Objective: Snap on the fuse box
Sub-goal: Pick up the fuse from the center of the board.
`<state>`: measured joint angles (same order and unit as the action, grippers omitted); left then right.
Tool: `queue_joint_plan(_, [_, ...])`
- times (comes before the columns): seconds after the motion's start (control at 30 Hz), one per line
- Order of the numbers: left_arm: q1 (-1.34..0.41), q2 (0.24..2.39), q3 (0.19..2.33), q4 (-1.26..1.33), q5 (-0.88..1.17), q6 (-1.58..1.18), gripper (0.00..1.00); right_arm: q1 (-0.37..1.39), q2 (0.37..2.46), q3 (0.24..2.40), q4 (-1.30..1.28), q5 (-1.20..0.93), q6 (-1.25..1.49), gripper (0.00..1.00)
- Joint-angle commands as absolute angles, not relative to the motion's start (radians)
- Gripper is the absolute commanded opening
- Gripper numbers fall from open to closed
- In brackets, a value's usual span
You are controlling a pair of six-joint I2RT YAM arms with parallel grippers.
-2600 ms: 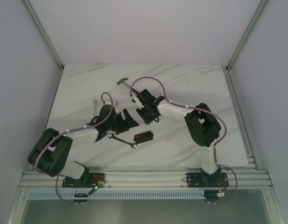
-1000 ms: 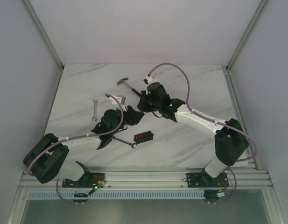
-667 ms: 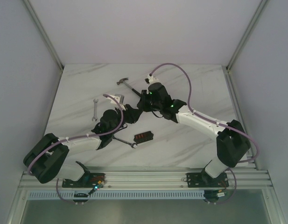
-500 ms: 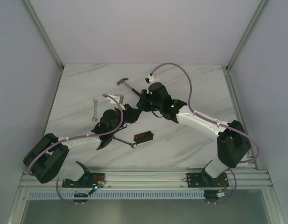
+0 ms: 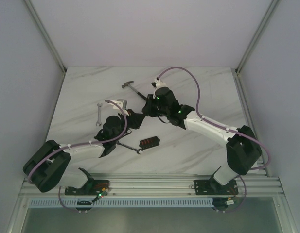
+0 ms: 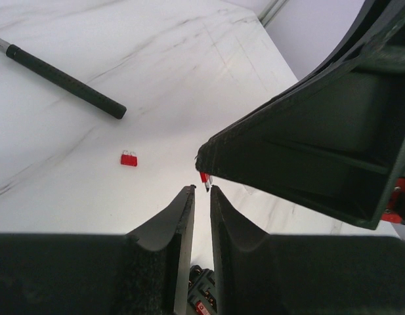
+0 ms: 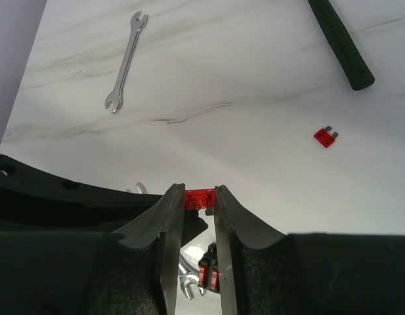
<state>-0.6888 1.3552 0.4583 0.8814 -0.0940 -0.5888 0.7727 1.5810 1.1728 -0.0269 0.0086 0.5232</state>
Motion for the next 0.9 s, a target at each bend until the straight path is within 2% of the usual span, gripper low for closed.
queue_joint_plan(0.0, [-0.693,1.331,0.445,0.959,-0.079,-0.569,0.25,0.779,1.561,1.160,0.005,-0.007,0.541,0.20])
queue_joint_plan(0.23, [-0.693,1.325,0.440,0.974,-0.073,-0.566,0.25,0.779,1.557,1.158,0.012,-0.018,0.546,0.20])
queue_joint_plan(0.67, [-0.694,1.319,0.436,0.969,-0.080,-0.552,0.00,0.779,1.558,1.143,0.035,-0.063,0.574,0.20])
queue_joint_plan(0.8, [-0.693,1.310,0.437,0.951,-0.083,-0.536,0.00,0.778,1.553,1.142,0.038,-0.064,0.570,0.23])
queue_joint_plan(0.87, [-0.693,1.306,0.436,0.942,-0.082,-0.526,0.00,0.778,1.548,1.139,0.040,-0.064,0.566,0.28])
